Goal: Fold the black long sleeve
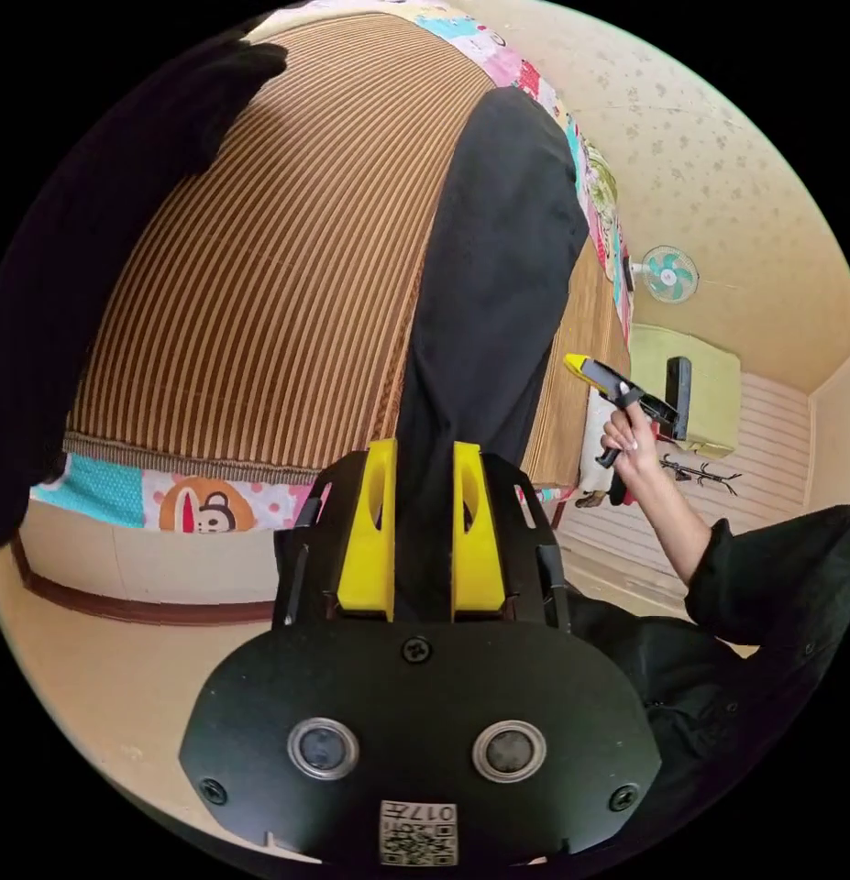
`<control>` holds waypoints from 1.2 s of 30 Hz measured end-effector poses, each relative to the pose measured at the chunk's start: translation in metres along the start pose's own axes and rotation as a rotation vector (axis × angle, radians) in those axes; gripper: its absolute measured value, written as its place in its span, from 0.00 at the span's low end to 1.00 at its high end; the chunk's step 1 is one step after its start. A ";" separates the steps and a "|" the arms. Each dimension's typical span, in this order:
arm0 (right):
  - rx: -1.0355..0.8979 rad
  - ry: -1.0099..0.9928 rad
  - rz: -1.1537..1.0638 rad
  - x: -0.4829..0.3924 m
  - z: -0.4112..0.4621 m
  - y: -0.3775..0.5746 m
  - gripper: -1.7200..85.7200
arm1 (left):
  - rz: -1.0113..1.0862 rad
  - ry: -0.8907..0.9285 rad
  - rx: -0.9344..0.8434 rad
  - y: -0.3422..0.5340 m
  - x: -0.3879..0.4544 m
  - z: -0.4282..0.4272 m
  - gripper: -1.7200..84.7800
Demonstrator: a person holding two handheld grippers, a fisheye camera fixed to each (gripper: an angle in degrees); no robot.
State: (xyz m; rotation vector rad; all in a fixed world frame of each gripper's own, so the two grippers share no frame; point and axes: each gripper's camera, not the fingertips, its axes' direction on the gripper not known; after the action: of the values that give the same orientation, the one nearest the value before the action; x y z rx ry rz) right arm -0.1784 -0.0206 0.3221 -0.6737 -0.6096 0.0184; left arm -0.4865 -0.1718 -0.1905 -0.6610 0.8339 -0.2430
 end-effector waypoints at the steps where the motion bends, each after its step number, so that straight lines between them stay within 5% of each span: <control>1: -0.013 -0.013 0.012 -0.002 0.008 0.009 0.12 | 0.003 -0.002 -0.023 -0.003 0.001 0.004 0.14; 9: -0.006 -0.212 0.110 -0.008 0.069 0.057 0.08 | 0.076 0.061 -0.123 0.003 0.019 0.031 0.08; 16: 0.031 -0.173 0.067 -0.005 0.015 0.090 0.05 | 0.150 0.137 -0.131 0.028 0.033 0.023 0.02; 22: -0.006 -0.129 0.169 0.033 0.032 0.105 0.05 | 0.124 -0.089 -0.257 0.034 0.036 0.076 0.05; 27: 0.079 -0.010 0.110 0.034 0.003 0.084 0.12 | 0.194 -0.249 0.056 0.036 0.070 0.038 0.11; 32: 0.011 -0.191 0.096 0.055 0.025 0.052 0.11 | 0.164 -0.223 -0.051 -0.002 0.067 0.077 0.11; 36: -0.024 -0.127 0.004 0.044 0.013 0.089 0.07 | 0.223 -0.218 -0.040 0.030 0.081 0.089 0.07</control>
State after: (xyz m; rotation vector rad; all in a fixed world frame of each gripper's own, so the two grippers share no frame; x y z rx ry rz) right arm -0.1335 0.0660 0.3010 -0.7003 -0.7320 0.0582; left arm -0.3680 -0.1454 -0.2153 -0.6135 0.6972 0.0467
